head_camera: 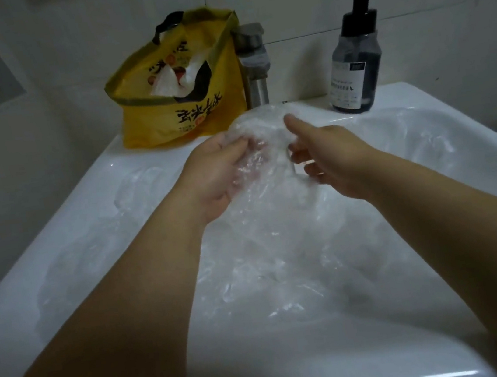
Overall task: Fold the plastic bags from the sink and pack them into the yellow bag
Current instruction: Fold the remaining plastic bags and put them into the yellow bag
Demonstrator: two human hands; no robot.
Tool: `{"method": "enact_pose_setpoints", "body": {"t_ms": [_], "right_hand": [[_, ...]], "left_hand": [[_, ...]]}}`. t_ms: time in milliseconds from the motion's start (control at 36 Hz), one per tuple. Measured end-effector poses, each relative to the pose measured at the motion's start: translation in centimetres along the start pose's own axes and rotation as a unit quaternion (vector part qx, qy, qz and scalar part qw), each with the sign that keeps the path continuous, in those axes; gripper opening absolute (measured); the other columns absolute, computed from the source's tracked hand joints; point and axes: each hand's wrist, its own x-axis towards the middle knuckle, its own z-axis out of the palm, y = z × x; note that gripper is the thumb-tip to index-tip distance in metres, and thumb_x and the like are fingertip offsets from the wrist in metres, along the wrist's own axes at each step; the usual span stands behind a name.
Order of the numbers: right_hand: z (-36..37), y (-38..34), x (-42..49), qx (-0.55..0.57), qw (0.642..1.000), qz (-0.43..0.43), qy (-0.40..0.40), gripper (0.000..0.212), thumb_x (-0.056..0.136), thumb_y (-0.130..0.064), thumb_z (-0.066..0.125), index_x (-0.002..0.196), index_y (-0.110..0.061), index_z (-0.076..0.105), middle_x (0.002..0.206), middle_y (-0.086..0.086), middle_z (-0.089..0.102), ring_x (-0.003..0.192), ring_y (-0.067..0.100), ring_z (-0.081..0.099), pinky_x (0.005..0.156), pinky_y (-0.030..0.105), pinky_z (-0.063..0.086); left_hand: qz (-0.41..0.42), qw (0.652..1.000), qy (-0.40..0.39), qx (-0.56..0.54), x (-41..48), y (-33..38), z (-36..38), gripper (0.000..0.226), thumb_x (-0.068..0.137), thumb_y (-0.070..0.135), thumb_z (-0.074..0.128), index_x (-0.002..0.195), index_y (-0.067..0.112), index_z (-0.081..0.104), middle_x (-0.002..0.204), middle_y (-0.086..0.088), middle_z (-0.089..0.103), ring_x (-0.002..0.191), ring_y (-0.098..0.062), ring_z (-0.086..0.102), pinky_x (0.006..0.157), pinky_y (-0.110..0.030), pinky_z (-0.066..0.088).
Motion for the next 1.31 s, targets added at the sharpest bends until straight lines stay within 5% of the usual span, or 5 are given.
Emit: {"method": "enact_pose_setpoints", "body": {"t_ms": [361, 472, 694, 1222, 1306], "right_hand": [[-0.1, -0.9, -0.8, 0.113, 0.991, -0.064, 0.03, 0.015, 0.088, -0.027, 0.067, 0.089, -0.012, 0.066, 0.076, -0.004, 0.073, 0.07, 0.008, 0.071, 0.065, 0.021, 0.056], [-0.4, -1.5, -1.3, 0.148, 0.983, -0.077, 0.078, 0.021, 0.088, -0.029, 0.067, 0.074, -0.018, 0.055, 0.072, -0.01, 0.062, 0.075, 0.006, 0.064, 0.074, 0.019, 0.049], [-0.5, -1.9, -1.7, 0.228, 0.97, -0.039, -0.072, 0.031, 0.09, -0.038, 0.059, 0.109, -0.014, 0.063, 0.107, 0.008, 0.07, 0.097, 0.026, 0.069, 0.082, 0.038, 0.058], [-0.9, -1.3, -0.1, 0.202, 0.976, -0.073, 0.041, 0.045, 0.087, -0.002, 0.064, 0.13, -0.009, 0.052, 0.098, 0.009, 0.066, 0.079, 0.018, 0.065, 0.066, 0.031, 0.054], [-1.1, -1.3, 0.0, 0.215, 0.972, -0.082, 0.057, 0.05, 0.088, -0.005, 0.064, 0.134, -0.008, 0.046, 0.102, 0.013, 0.066, 0.092, 0.025, 0.066, 0.082, 0.037, 0.054]], "left_hand": [[-0.026, 0.999, -0.032, 0.023, -0.4, 0.4, -0.6, 0.02, 0.088, 0.021, 0.067, 0.106, 0.012, 0.07, 0.098, -0.008, 0.075, 0.091, -0.02, 0.071, 0.085, -0.033, 0.057], [-0.037, 0.997, -0.02, 0.058, -0.4, 0.4, -1.1, 0.008, 0.088, 0.021, 0.067, 0.082, 0.017, 0.065, 0.056, 0.006, 0.067, 0.047, -0.004, 0.061, 0.043, -0.013, 0.044], [-0.04, 0.999, 0.004, 0.02, -0.1, 0.5, -1.1, 0.017, 0.091, 0.021, 0.064, 0.108, 0.017, 0.067, 0.107, -0.007, 0.069, 0.1, -0.022, 0.064, 0.096, -0.042, 0.052], [-0.102, 0.985, 0.03, -0.134, -0.3, 2.1, -3.3, 0.061, 0.073, 0.059, 0.068, 0.118, 0.019, 0.067, 0.102, -0.005, 0.071, 0.093, -0.022, 0.069, 0.078, -0.039, 0.056], [-0.117, 0.992, -0.006, -0.045, -0.2, 1.4, -2.1, 0.022, 0.083, 0.03, 0.069, 0.101, 0.018, 0.067, 0.087, -0.001, 0.068, 0.072, -0.012, 0.065, 0.065, -0.029, 0.058]]}}
